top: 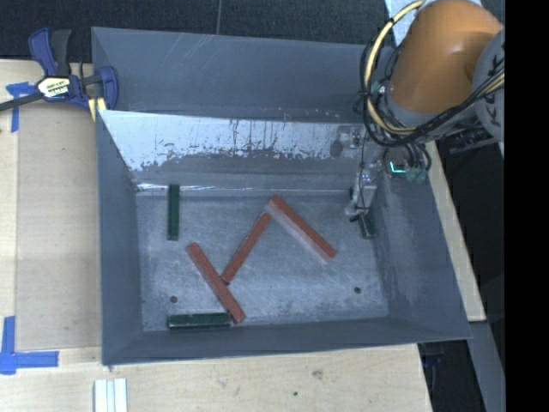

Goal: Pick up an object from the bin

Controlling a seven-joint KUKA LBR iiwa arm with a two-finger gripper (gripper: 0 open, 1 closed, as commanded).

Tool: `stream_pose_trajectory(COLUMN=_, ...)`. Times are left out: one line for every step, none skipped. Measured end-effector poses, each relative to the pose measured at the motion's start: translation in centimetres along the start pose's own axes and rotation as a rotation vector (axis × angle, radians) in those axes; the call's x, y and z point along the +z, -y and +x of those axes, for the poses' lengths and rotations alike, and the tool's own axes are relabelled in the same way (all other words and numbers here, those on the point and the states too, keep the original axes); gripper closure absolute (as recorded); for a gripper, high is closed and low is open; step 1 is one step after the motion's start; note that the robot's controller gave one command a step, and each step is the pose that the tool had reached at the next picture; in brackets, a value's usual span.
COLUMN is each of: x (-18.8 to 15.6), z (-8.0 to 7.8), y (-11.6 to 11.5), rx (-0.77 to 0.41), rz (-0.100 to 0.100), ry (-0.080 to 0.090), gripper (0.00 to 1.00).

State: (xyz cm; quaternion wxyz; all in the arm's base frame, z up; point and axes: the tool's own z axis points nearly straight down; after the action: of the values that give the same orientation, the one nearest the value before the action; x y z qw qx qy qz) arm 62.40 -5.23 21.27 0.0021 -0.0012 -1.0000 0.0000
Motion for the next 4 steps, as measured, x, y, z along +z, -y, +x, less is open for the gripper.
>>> stream_pose_trajectory(x=12.9, z=1.4, y=-5.0, rx=-0.082, rz=-0.001, ry=-0.001, gripper=0.0)
stream_pose_trajectory(x=14.3, z=1.5, y=-3.4, rx=-0.08, rz=0.001, ry=0.005, gripper=0.0)
stream_pose_trajectory(x=14.1, z=1.4, y=-3.5, rx=-0.082, rz=0.001, ry=0.009, gripper=1.0)
stream_pose_trajectory(x=1.4, z=2.5, y=0.1, rx=-0.162, rz=0.003, ry=0.016, gripper=1.0)
